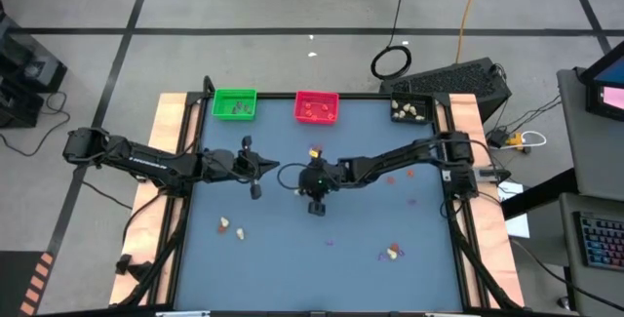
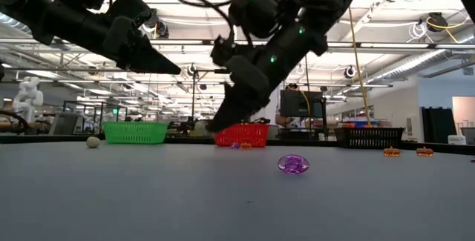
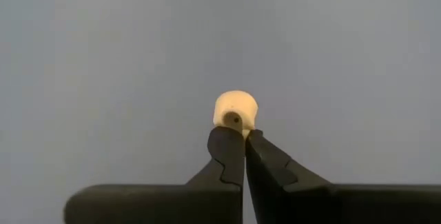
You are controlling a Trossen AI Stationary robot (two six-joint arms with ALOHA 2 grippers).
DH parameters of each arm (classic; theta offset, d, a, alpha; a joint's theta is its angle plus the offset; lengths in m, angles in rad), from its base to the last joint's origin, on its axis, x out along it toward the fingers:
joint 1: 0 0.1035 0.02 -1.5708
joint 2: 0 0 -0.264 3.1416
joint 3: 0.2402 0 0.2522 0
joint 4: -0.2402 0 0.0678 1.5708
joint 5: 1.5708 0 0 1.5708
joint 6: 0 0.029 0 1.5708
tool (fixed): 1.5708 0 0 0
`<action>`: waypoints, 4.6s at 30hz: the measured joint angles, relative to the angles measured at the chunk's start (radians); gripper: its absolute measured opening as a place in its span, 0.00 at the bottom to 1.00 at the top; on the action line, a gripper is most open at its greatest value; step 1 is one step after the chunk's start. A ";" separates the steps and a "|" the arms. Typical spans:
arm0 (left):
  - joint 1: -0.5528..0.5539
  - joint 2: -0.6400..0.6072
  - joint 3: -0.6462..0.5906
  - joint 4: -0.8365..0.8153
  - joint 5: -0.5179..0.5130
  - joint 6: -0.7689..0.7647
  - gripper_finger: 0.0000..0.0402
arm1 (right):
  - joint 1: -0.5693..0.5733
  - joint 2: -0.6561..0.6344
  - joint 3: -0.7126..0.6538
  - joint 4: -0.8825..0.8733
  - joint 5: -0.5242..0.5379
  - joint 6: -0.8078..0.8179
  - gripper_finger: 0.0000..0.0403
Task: Sort Halloween decoration
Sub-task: Put the white skull toy into the black bin, then put the orange pumpkin toy into the red bin
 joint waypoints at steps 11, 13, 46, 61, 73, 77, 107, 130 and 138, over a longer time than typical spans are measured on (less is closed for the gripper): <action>0.000 0.000 0.000 0.000 0.000 -0.004 0.02 | -0.008 -0.232 0.000 -0.324 0.258 -0.001 0.00; 0.000 0.000 0.000 -0.001 0.000 -0.008 0.02 | -0.025 -0.280 0.000 -0.413 0.315 0.014 0.00; 0.000 0.000 0.000 -0.007 -0.008 -0.017 0.02 | -0.993 -0.551 -0.434 -0.468 0.408 0.076 0.00; 0.000 0.000 -0.001 -0.011 -0.010 -0.025 0.02 | -1.012 -0.529 -0.388 -0.483 0.366 0.074 0.26; -0.081 -0.050 0.102 -0.265 0.041 0.002 0.02 | -0.703 -0.780 -0.417 -0.484 0.285 0.018 0.02; -0.151 -0.054 0.184 -0.426 0.038 -0.005 0.02 | -0.531 -0.817 -0.497 -0.359 0.283 0.045 0.02; -0.805 0.204 0.431 -1.317 0.162 -1.031 0.02 | 0.101 -0.819 -0.742 0.284 0.373 0.039 0.00; -0.803 0.319 0.407 -1.341 0.169 -1.072 0.17 | 0.101 -0.741 -0.742 0.306 0.397 0.042 0.00; -0.803 0.318 0.380 -1.305 0.169 -1.072 0.17 | 0.101 -0.707 -0.742 0.325 0.393 0.042 0.00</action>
